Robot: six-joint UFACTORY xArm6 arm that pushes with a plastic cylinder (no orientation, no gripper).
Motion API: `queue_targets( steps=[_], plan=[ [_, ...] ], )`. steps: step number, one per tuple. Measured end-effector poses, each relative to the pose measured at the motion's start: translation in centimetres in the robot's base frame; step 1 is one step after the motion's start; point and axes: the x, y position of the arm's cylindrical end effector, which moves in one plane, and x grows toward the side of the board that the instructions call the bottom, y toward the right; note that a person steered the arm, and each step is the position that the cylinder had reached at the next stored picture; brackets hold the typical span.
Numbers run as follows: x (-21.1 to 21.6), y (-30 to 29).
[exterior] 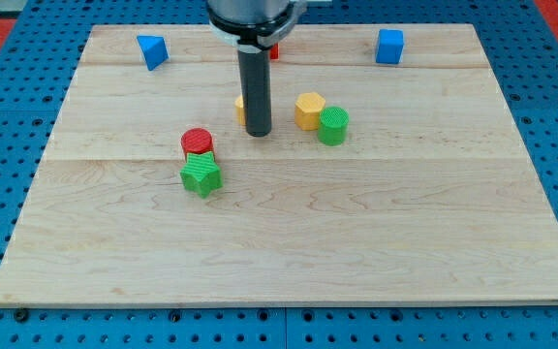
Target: Move the heart vertically below the triangle
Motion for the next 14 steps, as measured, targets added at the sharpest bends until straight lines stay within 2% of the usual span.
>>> queue_targets(
  steps=[1, 4, 5, 6, 7, 8, 9, 10, 11, 12, 13, 14],
  plan=[
    [-0.2, 0.5],
    [-5.1, 1.3],
    [-5.3, -0.9],
    [-5.1, -5.5],
    [-7.3, -4.1],
    [-4.0, -7.0],
    [-2.3, -11.7],
    [-4.4, -7.6],
    [-7.2, -9.0],
    [-5.8, -12.9],
    [-3.9, -13.5],
    [-2.8, -11.5]
  ],
)
